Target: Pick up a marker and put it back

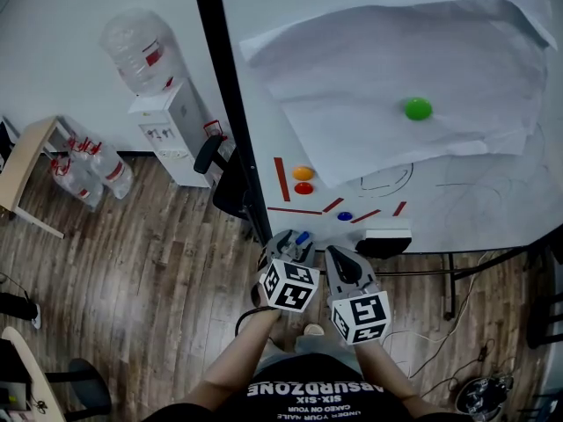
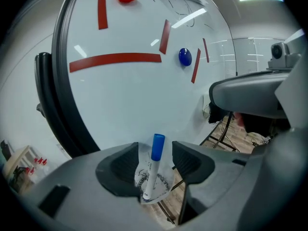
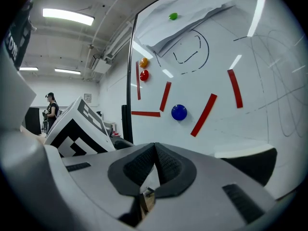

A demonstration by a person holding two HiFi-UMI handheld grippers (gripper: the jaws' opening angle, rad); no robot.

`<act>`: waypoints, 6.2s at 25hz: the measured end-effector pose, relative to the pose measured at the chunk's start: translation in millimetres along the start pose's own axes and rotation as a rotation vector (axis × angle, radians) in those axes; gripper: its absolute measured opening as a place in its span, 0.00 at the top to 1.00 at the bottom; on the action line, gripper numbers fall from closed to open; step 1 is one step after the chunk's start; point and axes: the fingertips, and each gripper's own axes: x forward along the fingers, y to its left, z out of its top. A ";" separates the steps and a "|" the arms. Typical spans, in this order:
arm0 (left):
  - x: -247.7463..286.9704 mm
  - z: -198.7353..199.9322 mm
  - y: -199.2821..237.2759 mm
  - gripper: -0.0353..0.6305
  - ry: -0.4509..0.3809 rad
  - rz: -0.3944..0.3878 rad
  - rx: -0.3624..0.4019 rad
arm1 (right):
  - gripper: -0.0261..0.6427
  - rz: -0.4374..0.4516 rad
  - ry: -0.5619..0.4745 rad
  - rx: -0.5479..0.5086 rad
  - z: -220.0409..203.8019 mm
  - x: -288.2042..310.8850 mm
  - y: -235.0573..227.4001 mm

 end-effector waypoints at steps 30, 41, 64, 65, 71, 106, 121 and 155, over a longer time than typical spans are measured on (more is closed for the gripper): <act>-3.2 -0.4 11.4 0.83 0.012 0.058 0.033 | 0.96 0.007 0.004 0.021 -3.5 8.6 -7.2; -19.7 4.1 19.5 0.83 -0.038 0.058 0.007 | 0.96 0.011 -0.006 0.019 -0.2 6.6 7.2; -76.3 40.6 31.3 0.83 -0.234 -0.012 -0.081 | 0.96 0.001 -0.031 0.008 5.0 -11.4 38.0; -80.0 42.7 32.1 0.83 -0.243 -0.012 -0.086 | 0.96 0.000 -0.031 0.008 4.8 -12.2 38.6; -104.7 55.6 38.6 0.83 -0.297 -0.026 -0.132 | 0.96 -0.001 -0.038 0.009 5.6 -16.0 44.9; -158.7 18.9 53.9 0.83 -0.416 -0.109 -0.264 | 0.96 0.045 -0.018 0.000 0.0 -4.2 79.2; -145.6 -5.0 37.7 0.83 -0.356 -0.115 -0.234 | 0.96 0.058 -0.014 -0.001 -1.6 -1.0 83.6; -148.7 -13.5 20.2 0.83 -0.340 -0.131 -0.221 | 0.96 0.060 -0.023 -0.007 -1.2 -14.9 87.0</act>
